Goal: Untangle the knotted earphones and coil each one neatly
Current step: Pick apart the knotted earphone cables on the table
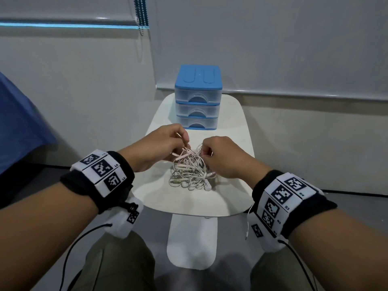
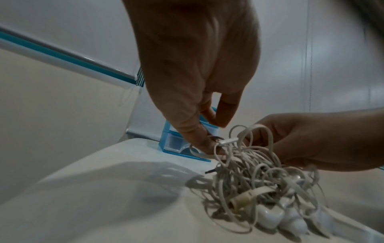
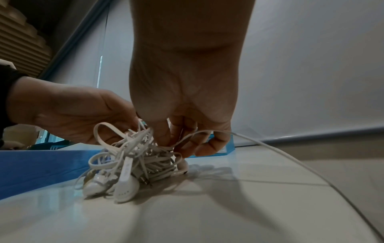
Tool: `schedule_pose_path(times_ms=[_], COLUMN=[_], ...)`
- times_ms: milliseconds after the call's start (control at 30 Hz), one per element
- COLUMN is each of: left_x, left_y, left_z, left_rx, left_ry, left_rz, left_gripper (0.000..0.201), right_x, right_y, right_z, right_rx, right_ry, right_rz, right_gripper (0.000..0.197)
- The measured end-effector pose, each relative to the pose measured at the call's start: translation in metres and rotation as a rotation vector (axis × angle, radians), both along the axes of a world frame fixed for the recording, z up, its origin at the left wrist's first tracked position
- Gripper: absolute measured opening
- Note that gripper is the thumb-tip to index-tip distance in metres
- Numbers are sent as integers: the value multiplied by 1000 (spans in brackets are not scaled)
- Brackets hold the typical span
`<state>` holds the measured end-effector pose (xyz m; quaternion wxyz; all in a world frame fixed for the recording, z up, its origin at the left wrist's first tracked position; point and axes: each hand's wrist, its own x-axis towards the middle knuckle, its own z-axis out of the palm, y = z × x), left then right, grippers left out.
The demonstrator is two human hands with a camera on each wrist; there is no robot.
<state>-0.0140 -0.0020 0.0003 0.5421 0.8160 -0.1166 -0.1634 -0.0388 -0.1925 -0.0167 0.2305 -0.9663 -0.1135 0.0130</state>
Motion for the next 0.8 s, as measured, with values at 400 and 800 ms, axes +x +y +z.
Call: schedule_pose_path(times_ms=[400, 800], left_x=[3, 4], left_y=[-6, -2], left_z=[6, 5], left_rx=[551, 391], left_ry=[-284, -153], left_rz=[-138, -70], left_gripper=[7, 6], right_x=[1, 11], right_y=[-3, -6], right_z=[0, -1], right_rx=[-12, 144], right_ry=[-32, 106], right_rz=[51, 48], right_gripper=[12, 12])
